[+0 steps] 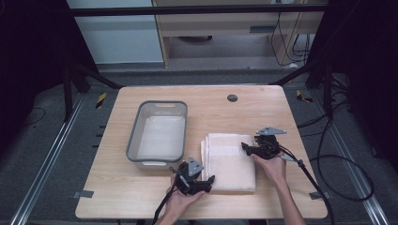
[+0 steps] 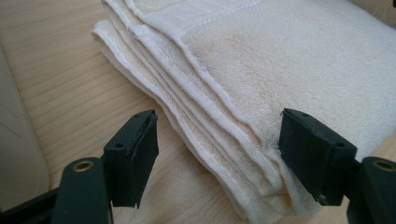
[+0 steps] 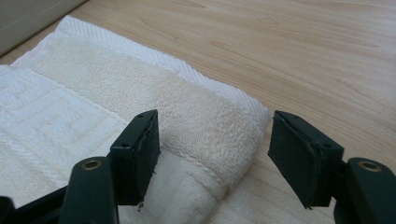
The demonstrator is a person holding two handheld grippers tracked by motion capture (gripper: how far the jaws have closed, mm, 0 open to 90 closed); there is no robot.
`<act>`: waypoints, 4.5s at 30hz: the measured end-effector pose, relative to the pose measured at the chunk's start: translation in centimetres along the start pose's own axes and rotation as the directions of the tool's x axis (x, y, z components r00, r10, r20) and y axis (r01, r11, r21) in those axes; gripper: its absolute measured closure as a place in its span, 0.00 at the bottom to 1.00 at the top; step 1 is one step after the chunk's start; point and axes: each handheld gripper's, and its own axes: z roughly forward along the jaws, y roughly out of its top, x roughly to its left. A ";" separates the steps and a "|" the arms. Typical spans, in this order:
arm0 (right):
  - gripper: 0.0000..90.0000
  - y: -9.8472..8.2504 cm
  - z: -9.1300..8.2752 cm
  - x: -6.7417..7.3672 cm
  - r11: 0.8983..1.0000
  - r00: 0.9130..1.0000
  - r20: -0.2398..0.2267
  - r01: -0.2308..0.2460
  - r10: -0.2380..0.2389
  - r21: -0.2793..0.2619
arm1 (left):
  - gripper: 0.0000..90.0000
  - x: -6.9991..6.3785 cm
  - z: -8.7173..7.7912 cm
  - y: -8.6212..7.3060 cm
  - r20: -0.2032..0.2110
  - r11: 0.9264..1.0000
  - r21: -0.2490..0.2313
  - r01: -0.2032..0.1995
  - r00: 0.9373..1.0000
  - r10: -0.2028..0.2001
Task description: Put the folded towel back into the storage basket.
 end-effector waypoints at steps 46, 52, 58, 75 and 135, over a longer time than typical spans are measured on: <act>0.75 -0.6 1.3 0.1 0.984 0.978 -0.128 -0.154 0.165 0.089 | 0.68 0.7 1.4 -0.2 0.184 0.992 0.070 0.100 0.977 -0.112; 0.82 -0.4 1.3 0.0 0.984 0.975 -0.143 -0.164 0.173 0.070 | 0.78 0.6 1.1 -0.2 0.184 0.994 0.054 0.092 0.978 -0.100; 0.83 0.0 0.6 0.0 0.983 0.970 -0.162 -0.177 0.183 0.052 | 0.81 1.0 0.4 -0.1 0.206 0.993 0.047 0.110 0.971 -0.117; 0.84 1.3 -3.2 0.9 0.988 0.970 -0.200 -0.146 0.135 -0.042 | 0.82 0.7 -2.6 1.0 0.193 0.998 -0.015 0.060 0.980 -0.056; 0.84 8.1 -8.1 5.6 0.958 0.985 -0.168 -0.020 -0.029 -0.285 | 0.82 3.2 -10.6 4.5 0.106 0.977 -0.207 0.049 0.994 -0.028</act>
